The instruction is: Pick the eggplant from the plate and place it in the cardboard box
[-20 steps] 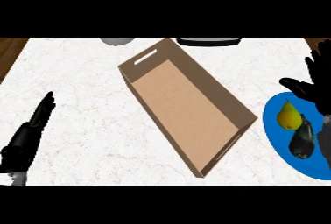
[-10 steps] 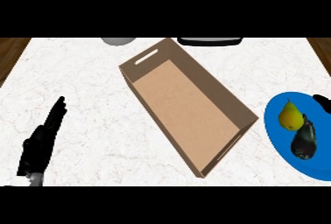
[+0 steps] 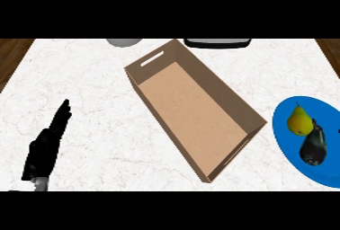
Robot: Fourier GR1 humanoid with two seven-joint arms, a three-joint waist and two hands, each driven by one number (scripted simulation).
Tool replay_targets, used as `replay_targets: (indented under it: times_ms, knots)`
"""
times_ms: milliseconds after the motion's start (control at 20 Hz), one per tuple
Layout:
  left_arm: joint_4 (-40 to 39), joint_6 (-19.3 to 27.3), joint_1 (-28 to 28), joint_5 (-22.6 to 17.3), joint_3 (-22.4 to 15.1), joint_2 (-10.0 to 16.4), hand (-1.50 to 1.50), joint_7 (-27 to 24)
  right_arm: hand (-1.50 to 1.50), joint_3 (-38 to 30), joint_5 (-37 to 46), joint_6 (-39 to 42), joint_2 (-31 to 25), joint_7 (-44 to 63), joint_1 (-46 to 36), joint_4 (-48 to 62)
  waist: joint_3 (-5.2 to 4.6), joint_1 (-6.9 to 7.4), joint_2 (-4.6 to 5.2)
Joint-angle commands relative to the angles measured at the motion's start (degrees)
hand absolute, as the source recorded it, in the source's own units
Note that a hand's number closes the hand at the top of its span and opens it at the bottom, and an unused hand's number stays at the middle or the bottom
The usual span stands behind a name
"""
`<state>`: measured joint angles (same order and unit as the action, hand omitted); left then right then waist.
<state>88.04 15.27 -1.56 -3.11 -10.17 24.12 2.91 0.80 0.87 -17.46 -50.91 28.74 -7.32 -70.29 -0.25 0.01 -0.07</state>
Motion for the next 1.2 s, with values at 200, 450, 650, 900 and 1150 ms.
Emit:
replay_targets:
  times_ms: [200,450,650,900,1150]
  knots:
    - [-2.29,0.14,2.63,1.26,0.24,-0.65,0.0,0.18,-1.5,7.54,-7.18,26.08,-6.79,19.87,-4.73,-4.74,0.06,0.88,0.3]
    - [-1.9,-0.91,1.48,1.45,1.01,-1.26,0.0,-0.06,-1.5,7.92,-10.53,30.24,-2.86,30.61,-8.82,-8.29,0.2,0.5,0.06]
    - [-1.46,-2.59,2.49,1.25,3.26,-1.18,0.0,0.94,-1.5,7.8,-6.68,31.59,0.44,31.43,-11.58,-2.73,0.24,0.5,0.14]
    - [2.17,-1.73,-0.43,4.34,1.1,-3.06,0.0,2.73,-1.5,8.28,-4.74,29.23,2.38,38.88,-9.74,-9.84,0.22,0.16,-0.01]
    - [-2.45,-3.11,0.94,3.29,3.39,-4.49,0.0,-0.77,-1.5,9.41,-2.33,29.66,4.51,37.18,-8.68,-5.59,0.22,0.13,0.06]
